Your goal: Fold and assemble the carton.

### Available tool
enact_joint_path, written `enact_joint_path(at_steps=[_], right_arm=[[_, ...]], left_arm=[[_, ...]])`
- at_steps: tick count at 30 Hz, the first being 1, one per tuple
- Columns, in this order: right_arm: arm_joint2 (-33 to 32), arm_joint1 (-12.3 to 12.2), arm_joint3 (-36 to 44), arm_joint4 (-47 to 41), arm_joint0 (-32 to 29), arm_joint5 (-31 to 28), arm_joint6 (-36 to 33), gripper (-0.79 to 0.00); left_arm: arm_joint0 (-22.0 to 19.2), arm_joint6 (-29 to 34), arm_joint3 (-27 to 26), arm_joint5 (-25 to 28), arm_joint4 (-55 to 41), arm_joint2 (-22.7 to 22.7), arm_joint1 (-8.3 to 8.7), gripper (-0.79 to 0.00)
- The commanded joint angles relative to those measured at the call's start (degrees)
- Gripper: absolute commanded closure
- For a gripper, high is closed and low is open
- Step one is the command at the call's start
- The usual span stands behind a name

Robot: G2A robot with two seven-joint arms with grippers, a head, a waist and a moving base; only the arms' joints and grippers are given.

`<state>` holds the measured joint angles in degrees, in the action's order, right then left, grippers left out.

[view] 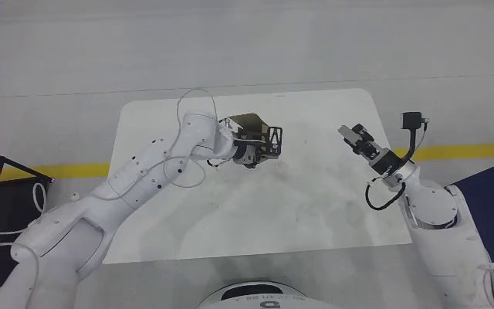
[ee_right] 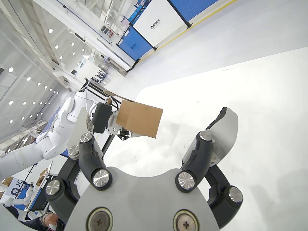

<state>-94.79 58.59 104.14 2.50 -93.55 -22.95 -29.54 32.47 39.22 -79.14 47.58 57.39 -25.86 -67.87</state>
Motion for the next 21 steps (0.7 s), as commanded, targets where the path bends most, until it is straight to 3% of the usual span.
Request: enact_joint_path(at_steps=[1, 2, 3, 8, 13, 17, 21], right_arm=[[-0.17, 0.01, 0.27, -0.01, -0.35, -0.05, 0.02, -0.785], [-0.29, 0.01, 0.43, 0.01, -0.57, -0.15, 0.1, -0.785], [-0.37, 0.02, 0.57, 0.05, -0.78, -0.23, 0.12, -0.785], [-0.63, 0.02, 0.77, 0.71, -1.3, -0.01, -0.04, -0.785], [-0.41, 0.05, 0.92, 1.51, -1.04, 0.5, -0.12, -0.785], [1.11, 0.15, 0.94, 3.12, -0.06, 1.94, -0.34, -0.785], [3.44, 0.23, -0.01, 4.99, 1.87, 4.31, -2.02, -0.785]], left_arm=[[-1.37, 8.43, 0.42, -0.49, -3.67, 1.84, -1.19, -0.44], [-2.06, 10.52, 0.75, -0.66, -5.68, 2.64, -1.87, -0.662], [-2.76, 12.05, 1.09, -0.98, -7.3, 3.26, -2.5, -0.785], [-5.1, 15.45, 3.18, -2.32, -11.01, 5.17, -4.85, -0.785], [-5.71, 13.57, 4.6, -3.68, -9.99, 4.96, -5.73, -0.785], [-4.8, 6.34, 4.08, -5.07, -6.64, 1.92, -4.91, -0.785], [-1.66, -2.84, 2.24, -6.1, -1.89, -3.23, -2.58, -0.785]])
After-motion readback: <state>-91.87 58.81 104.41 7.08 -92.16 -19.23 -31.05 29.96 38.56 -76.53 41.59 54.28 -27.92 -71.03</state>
